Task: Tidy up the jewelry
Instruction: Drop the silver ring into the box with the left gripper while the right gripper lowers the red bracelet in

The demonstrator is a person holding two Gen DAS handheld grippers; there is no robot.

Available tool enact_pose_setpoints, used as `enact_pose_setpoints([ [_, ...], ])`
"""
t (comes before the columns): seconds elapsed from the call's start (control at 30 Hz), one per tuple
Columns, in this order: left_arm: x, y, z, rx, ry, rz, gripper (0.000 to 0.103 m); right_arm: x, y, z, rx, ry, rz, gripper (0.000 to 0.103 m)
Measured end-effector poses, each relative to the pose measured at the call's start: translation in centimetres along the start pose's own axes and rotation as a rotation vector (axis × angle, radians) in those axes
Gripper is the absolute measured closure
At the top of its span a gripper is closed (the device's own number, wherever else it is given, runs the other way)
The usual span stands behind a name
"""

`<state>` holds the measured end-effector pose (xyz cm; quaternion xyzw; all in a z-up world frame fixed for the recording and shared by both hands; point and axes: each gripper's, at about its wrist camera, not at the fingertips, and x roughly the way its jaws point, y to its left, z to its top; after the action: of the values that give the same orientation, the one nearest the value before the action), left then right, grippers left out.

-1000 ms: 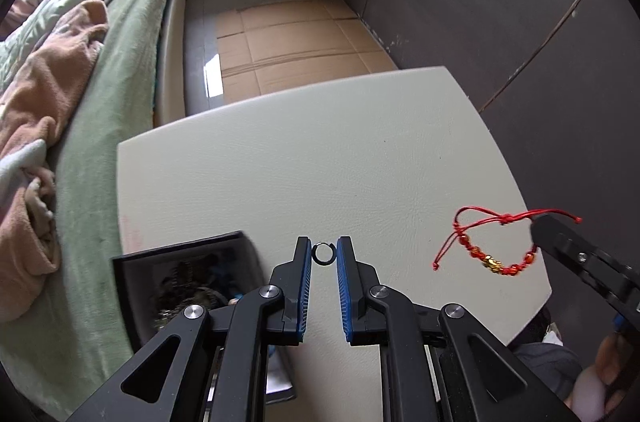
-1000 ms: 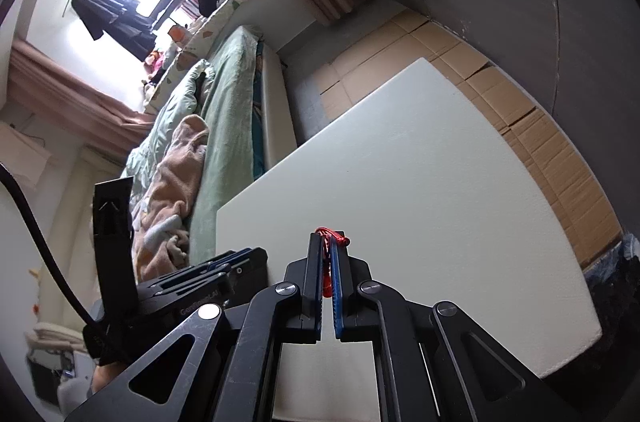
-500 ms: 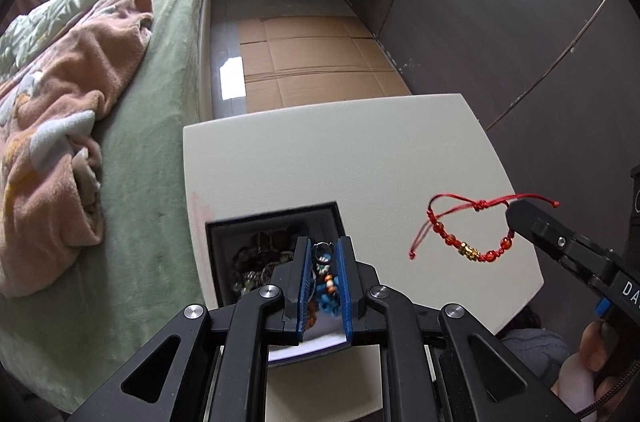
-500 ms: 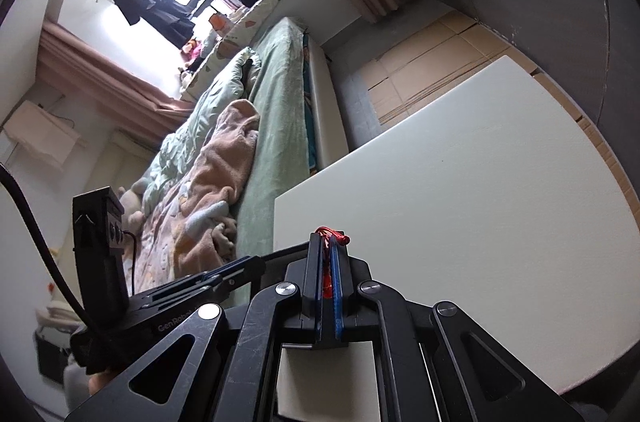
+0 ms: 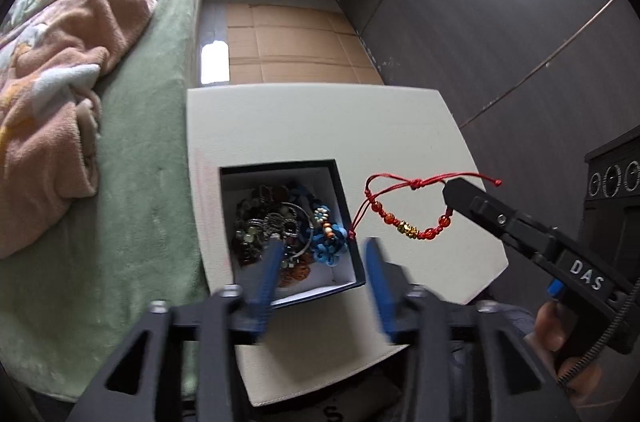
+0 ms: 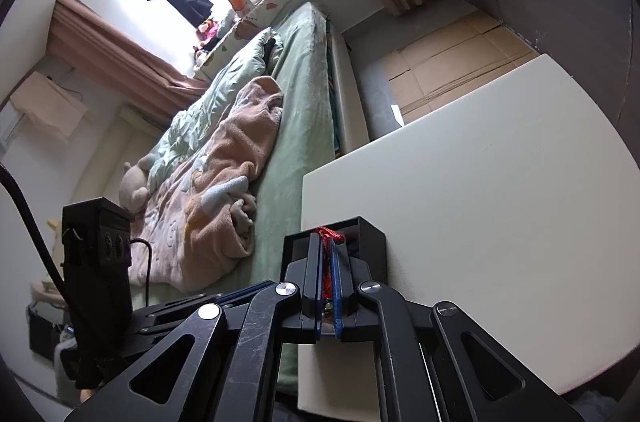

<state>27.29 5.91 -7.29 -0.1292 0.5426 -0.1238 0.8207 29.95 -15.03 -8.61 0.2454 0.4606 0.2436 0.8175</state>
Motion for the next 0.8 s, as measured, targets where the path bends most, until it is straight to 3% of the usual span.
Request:
enact_pose_setpoints([
  [0.5,-4.5,3.9,-1.7,-0.061,-0.089,0.059,0.042,2.3,3.3,-1.8,-0.104,0.071,0.034,0.096],
  [0.57,-4.8,3.9,-2.1,-0.072,-0.098,0.056,0.042,3.3,3.0,-1.9,-0.109,0.123,0.002,0.079],
  [0.6,-5.0,3.9,-2.4,-0.076,-0.104,0.056,0.042,3.7,2.7,-2.0,-0.098,0.143,-0.015,0.057],
  [0.63,-5.3,3.8,-2.7,-0.082,-0.115,0.054,0.042,3.9,2.4,-2.1,-0.089,0.147,-0.029,0.046],
  [0.77,-6.5,3.2,-3.8,-0.085,-0.155,0.041,0.042,2.4,2.1,-2.1,-0.101,0.116,-0.057,0.042],
  [0.8,-6.8,3.0,-4.0,-0.079,-0.166,0.048,0.042,2.0,2.1,-2.2,-0.107,0.108,-0.060,0.035],
])
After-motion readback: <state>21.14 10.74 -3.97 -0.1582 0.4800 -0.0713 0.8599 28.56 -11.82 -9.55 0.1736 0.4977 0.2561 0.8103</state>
